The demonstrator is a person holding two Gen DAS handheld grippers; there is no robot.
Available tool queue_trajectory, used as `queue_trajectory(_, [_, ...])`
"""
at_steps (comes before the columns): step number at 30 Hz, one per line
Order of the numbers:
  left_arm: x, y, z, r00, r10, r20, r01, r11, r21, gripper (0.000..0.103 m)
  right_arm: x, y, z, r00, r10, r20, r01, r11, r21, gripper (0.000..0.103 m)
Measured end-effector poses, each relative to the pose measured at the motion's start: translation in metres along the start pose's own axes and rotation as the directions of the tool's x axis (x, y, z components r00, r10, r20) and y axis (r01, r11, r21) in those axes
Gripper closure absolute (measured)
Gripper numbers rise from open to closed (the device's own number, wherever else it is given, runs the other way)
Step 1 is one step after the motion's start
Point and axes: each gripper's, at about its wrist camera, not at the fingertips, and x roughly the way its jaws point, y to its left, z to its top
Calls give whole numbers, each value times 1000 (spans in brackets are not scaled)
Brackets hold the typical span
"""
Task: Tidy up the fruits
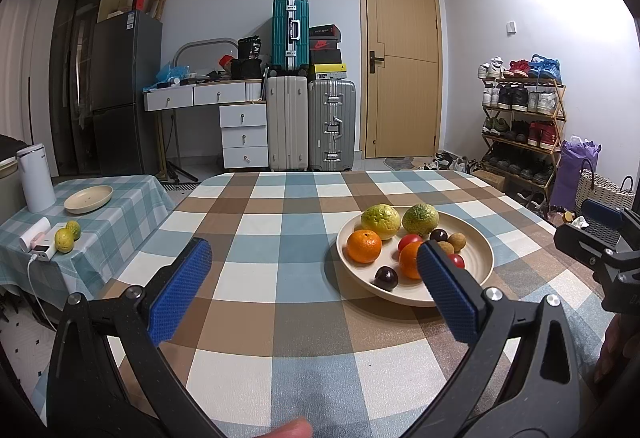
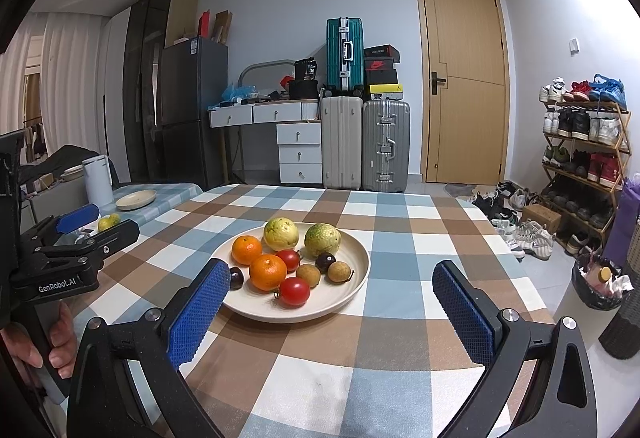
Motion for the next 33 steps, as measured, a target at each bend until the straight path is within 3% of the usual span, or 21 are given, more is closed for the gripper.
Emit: queue_trajectory(33, [-2, 1, 0, 1000, 4, 1, -4, 1000, -1, 1, 1, 1, 0, 1000, -2, 6, 2, 1000, 1, 0])
